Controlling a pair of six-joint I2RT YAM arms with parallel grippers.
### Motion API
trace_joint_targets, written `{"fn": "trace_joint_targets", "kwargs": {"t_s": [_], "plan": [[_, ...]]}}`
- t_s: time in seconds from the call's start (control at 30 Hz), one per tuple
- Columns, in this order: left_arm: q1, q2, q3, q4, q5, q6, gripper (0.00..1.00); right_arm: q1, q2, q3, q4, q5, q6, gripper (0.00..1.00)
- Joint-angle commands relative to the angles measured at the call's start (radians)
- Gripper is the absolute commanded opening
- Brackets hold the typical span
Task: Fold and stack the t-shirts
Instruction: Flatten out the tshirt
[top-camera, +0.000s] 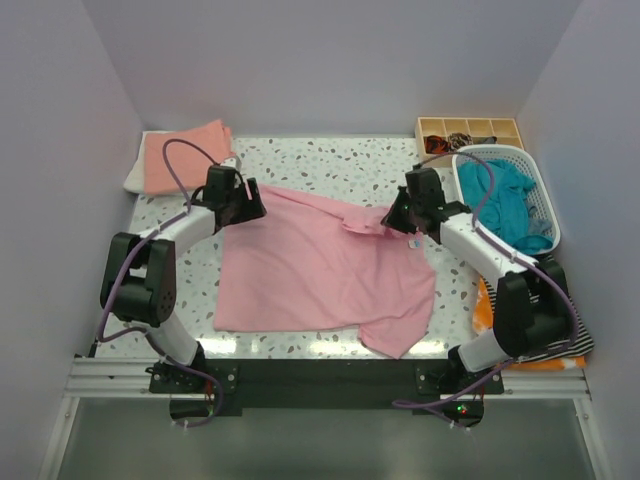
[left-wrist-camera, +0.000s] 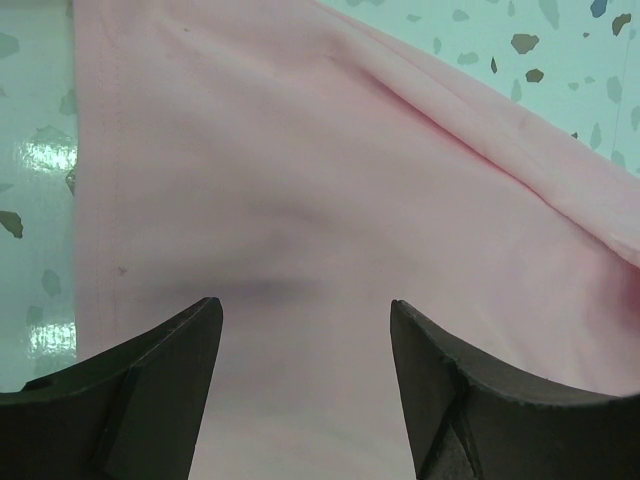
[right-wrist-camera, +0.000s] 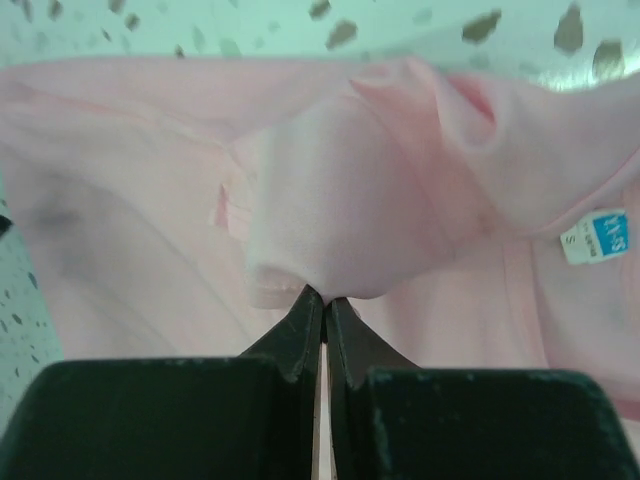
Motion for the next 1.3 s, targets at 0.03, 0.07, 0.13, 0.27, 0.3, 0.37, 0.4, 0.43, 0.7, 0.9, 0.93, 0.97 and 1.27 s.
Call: {"fn": "trace_joint_targets", "kwargs": {"t_s": [0.03, 0.07, 0.13, 0.27, 0.3, 0.37, 0.4, 0.43, 0.7, 0.9, 0.93, 0.97, 1.27], "plan": [[0.007, 0.025, 0.061, 0.047, -0.015, -0.013, 0.72, -0.003, -0.05, 0.166, -0.05, 0.198, -0.114, 0.0], [0.007, 0.025, 0.065, 0.05, -0.024, -0.015, 0.72, -0.002, -0.039, 0.182, -0.049, 0.211, -0.122, 0.0], [0.009, 0.037, 0.087, 0.062, -0.035, -0.018, 0.72, -0.005, 0.001, 0.235, -0.052, 0.272, -0.145, 0.0], [0.019, 0.063, 0.142, 0.065, -0.079, -0.006, 0.75, -0.02, 0.07, 0.328, -0.061, 0.332, -0.173, 0.0], [0.023, 0.068, 0.151, 0.067, -0.085, -0.004, 0.76, -0.029, 0.087, 0.358, -0.058, 0.337, -0.183, 0.0], [0.035, 0.08, 0.173, 0.077, -0.089, 0.007, 0.8, -0.041, 0.125, 0.39, -0.069, 0.332, -0.191, 0.0], [0.039, 0.085, 0.179, 0.085, -0.089, 0.01, 0.82, -0.054, 0.137, 0.418, -0.072, 0.326, -0.191, 0.0], [0.044, 0.089, 0.182, 0.094, -0.093, 0.017, 0.85, -0.057, 0.15, 0.427, -0.07, 0.323, -0.193, 0.0], [0.115, 0.224, 0.291, 0.2, -0.021, 0.034, 0.93, -0.086, 0.249, 0.493, -0.059, 0.242, -0.193, 0.0], [0.116, 0.371, 0.357, 0.237, 0.014, 0.053, 0.88, -0.092, 0.315, 0.541, -0.062, 0.194, -0.196, 0.0], [0.116, 0.381, 0.36, 0.24, 0.019, 0.053, 0.87, -0.092, 0.321, 0.542, -0.061, 0.191, -0.196, 0.0], [0.116, 0.391, 0.365, 0.242, 0.02, 0.053, 0.87, -0.092, 0.325, 0.545, -0.058, 0.188, -0.197, 0.0], [0.116, 0.471, 0.404, 0.26, -0.033, 0.057, 0.87, -0.109, 0.354, 0.611, -0.081, 0.113, -0.22, 0.0]]}}
